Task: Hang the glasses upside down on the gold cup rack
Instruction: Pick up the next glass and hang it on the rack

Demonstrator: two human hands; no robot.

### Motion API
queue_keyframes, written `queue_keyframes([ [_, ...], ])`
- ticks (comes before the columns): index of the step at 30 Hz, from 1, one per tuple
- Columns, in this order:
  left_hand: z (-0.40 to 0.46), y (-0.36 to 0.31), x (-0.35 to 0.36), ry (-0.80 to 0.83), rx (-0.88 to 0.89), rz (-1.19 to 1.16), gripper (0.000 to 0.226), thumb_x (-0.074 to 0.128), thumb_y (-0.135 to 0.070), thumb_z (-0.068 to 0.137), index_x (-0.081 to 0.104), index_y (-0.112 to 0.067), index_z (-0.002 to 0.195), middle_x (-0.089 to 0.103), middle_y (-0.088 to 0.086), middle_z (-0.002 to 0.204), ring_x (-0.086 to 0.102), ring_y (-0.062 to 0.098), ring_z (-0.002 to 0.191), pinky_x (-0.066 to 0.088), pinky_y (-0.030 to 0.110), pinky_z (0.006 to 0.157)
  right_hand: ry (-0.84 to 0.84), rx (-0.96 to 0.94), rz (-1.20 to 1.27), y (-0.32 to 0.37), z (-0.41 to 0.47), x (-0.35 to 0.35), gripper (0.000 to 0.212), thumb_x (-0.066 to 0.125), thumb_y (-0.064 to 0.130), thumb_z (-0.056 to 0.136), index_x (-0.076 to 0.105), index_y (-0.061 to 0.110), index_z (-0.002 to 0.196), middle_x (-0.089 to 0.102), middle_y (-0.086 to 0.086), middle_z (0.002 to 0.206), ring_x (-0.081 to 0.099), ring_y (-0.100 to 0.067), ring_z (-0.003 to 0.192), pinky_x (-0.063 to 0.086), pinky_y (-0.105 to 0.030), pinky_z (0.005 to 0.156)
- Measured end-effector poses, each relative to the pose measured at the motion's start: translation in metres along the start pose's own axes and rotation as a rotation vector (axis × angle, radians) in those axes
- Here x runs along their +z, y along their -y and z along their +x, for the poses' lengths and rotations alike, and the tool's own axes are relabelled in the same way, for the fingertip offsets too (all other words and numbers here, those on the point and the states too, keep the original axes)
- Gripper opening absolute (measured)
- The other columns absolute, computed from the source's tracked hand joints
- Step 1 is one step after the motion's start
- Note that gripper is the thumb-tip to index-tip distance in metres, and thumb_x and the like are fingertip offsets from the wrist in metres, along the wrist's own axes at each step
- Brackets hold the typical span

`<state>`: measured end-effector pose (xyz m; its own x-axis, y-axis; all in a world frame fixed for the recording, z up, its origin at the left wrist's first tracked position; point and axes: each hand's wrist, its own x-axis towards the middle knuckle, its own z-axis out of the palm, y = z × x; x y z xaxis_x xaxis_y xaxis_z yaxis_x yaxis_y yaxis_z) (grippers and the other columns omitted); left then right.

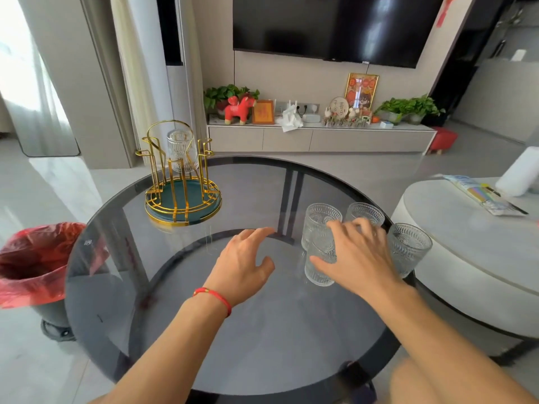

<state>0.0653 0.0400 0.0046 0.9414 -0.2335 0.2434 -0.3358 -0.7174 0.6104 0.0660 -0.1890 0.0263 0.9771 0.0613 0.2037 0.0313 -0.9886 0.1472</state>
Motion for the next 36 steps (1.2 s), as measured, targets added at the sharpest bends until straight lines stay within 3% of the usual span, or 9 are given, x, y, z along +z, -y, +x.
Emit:
queue_keyframes([
  [6, 0.002, -0.006, 0.005, 0.051, -0.081, -0.150, 0.038, 0.060, -0.020, 0.092, 0.057, -0.022, 0.129, 0.069, 0.003, 0.116, 0.065, 0.021, 0.106, 0.054, 0.034, 0.091, -0.174, -0.142, 0.285, 0.001, -0.008, 0.002, 0.085, 0.071, 0.067, 0.067, 0.055, 0.031, 0.142, 0.062, 0.004, 0.119, 0.055, -0.023, 0.119, 0.046, -0.042, 0.100],
  [11, 0.009, -0.015, -0.004, 0.214, -0.586, -0.835, 0.037, 0.048, -0.043, 0.101, 0.063, -0.014, 0.118, 0.070, 0.022, 0.116, 0.071, 0.036, 0.098, 0.059, 0.051, 0.092, -0.185, -0.199, 0.920, 0.018, -0.005, -0.011, 0.080, 0.089, 0.044, 0.070, 0.059, 0.037, 0.143, 0.052, 0.008, 0.122, 0.054, -0.003, 0.114, 0.035, -0.006, 0.098],
  [14, 0.013, -0.006, -0.016, 0.315, -0.667, -1.252, 0.045, 0.047, -0.049, 0.101, 0.067, -0.014, 0.122, 0.072, 0.023, 0.121, 0.071, 0.044, 0.105, 0.059, 0.053, 0.090, -0.152, -0.238, 1.214, 0.033, 0.008, -0.014, 0.072, 0.084, 0.044, 0.068, 0.062, 0.040, 0.136, 0.056, 0.003, 0.119, 0.059, -0.012, 0.116, 0.041, -0.020, 0.106],
  [17, 0.020, 0.005, -0.030, 0.145, -0.658, -1.414, 0.041, 0.063, -0.044, 0.094, 0.068, -0.013, 0.121, 0.073, 0.016, 0.122, 0.072, 0.033, 0.102, 0.061, 0.046, 0.085, -0.027, -0.272, 1.285, 0.047, 0.026, -0.018, 0.066, 0.085, 0.041, 0.067, 0.059, 0.042, 0.127, 0.056, 0.004, 0.123, 0.060, -0.013, 0.119, 0.049, -0.037, 0.105],
  [22, 0.032, 0.021, -0.039, -0.375, -0.542, -0.925, 0.067, 0.086, -0.051, 0.066, 0.062, -0.024, 0.122, 0.072, 0.010, 0.107, 0.074, 0.024, 0.094, 0.064, 0.041, 0.075, 0.162, -0.364, 0.735, 0.087, 0.062, -0.032, 0.087, 0.088, 0.044, 0.070, 0.044, 0.036, 0.145, 0.056, 0.008, 0.139, 0.051, -0.015, 0.132, 0.046, -0.034, 0.104],
  [26, 0.037, 0.028, -0.039, -0.543, -0.413, -0.777, 0.057, 0.083, -0.056, 0.069, 0.061, -0.032, 0.116, 0.072, 0.002, 0.100, 0.074, 0.016, 0.088, 0.060, 0.033, 0.068, 0.152, -0.363, 0.737, 0.125, 0.087, -0.038, 0.092, 0.087, 0.047, 0.070, 0.043, 0.035, 0.149, 0.065, 0.006, 0.140, 0.057, -0.020, 0.131, 0.052, -0.037, 0.097],
  [30, 0.056, 0.058, -0.054, -0.507, -0.357, -0.718, 0.035, 0.047, -0.051, 0.097, 0.069, -0.028, 0.110, 0.074, 0.000, 0.108, 0.069, 0.019, 0.103, 0.057, 0.037, 0.084, 0.063, -0.275, 0.887, 0.132, 0.114, -0.036, 0.077, 0.088, 0.050, 0.066, 0.055, 0.034, 0.133, 0.069, 0.012, 0.118, 0.063, -0.014, 0.112, 0.054, -0.029, 0.087],
  [32, 0.059, 0.089, -0.049, -0.428, -0.372, -0.351, 0.033, 0.049, -0.039, 0.097, 0.068, -0.026, 0.120, 0.071, 0.001, 0.122, 0.063, 0.022, 0.117, 0.053, 0.040, 0.095, 0.041, -0.262, 0.982, 0.132, 0.130, -0.040, 0.072, 0.091, 0.043, 0.068, 0.056, 0.031, 0.130, 0.069, 0.013, 0.116, 0.064, -0.008, 0.106, 0.051, -0.018, 0.083],
  [36, 0.056, 0.141, -0.032, -0.264, -0.365, 0.199, 0.058, 0.060, -0.035, 0.089, 0.048, -0.029, 0.146, 0.052, -0.001, 0.148, 0.039, 0.022, 0.142, 0.042, 0.047, 0.113, 0.050, -0.272, 1.267, 0.135, 0.173, -0.067, 0.088, 0.087, 0.056, 0.055, 0.059, 0.025, 0.132, 0.069, 0.011, 0.123, 0.066, -0.007, 0.114, 0.056, -0.039, 0.100],
])
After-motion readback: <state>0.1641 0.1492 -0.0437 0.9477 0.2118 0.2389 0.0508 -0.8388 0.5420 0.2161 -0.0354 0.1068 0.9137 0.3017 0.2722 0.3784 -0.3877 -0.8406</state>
